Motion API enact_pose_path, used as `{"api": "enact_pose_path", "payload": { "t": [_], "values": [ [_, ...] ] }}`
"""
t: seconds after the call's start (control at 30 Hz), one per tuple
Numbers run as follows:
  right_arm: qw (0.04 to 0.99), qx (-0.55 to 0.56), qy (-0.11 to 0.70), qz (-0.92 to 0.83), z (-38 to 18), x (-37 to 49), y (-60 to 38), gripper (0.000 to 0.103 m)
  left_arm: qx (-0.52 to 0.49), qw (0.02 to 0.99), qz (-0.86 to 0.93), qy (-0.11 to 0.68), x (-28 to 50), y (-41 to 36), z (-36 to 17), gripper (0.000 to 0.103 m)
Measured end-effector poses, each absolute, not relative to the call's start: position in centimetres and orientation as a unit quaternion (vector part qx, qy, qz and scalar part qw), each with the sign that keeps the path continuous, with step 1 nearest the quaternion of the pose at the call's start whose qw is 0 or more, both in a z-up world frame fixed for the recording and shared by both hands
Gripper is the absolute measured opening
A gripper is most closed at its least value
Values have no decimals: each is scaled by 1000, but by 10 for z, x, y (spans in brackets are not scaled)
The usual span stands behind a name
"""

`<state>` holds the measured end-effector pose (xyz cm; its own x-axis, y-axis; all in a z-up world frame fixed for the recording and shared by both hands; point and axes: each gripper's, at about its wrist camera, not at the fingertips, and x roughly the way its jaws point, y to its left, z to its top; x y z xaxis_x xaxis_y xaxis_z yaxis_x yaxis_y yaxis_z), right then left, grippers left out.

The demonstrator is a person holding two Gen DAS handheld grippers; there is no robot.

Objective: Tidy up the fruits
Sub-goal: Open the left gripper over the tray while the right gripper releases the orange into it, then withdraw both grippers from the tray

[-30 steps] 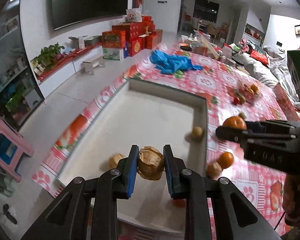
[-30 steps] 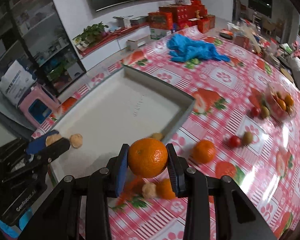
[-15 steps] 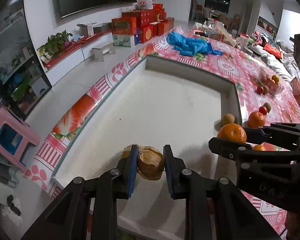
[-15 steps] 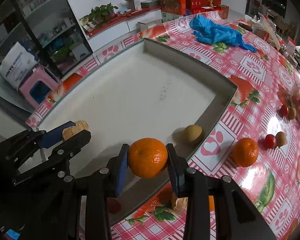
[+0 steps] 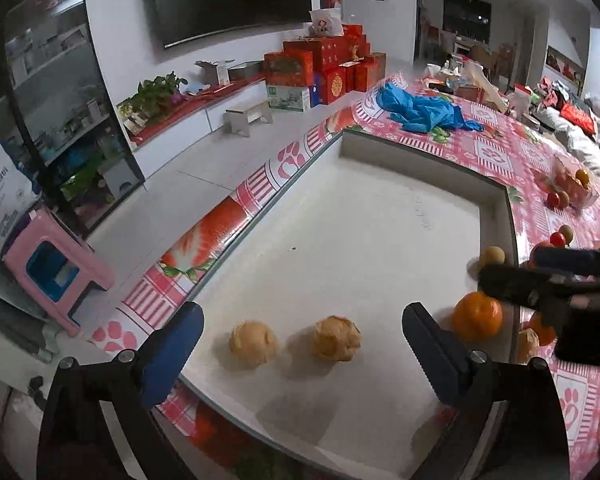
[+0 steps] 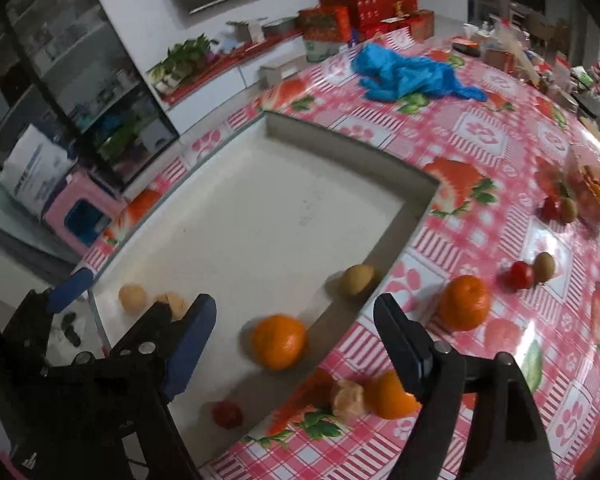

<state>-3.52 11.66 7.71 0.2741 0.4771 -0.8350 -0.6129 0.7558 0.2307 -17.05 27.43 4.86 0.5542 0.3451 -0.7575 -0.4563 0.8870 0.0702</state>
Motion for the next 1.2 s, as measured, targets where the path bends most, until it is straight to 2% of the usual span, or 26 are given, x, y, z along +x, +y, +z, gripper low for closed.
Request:
{"api": "enact_pose_path", "payload": {
  "t": [0.17, 0.23, 0.37, 0.8, 1.2],
  "values": [
    [813, -34, 494, 306, 81, -28, 87, 87, -55, 884, 227, 405, -174, 267, 62, 100],
    [821, -12, 495, 283, 81, -23, 69, 96, -56, 885, 223, 405, -171, 262, 65, 100],
    [831, 10, 496, 249, 79, -16, 34, 103, -44, 888, 213, 406, -169, 248, 73, 100],
    [826, 64, 540, 149, 29, -16, -85, 103, 7, 889, 156, 430, -158, 174, 68, 100],
    [862, -61, 492, 102, 13, -40, -101, 103, 11, 885, 79, 460, -161, 117, 49, 100]
  ]
}}
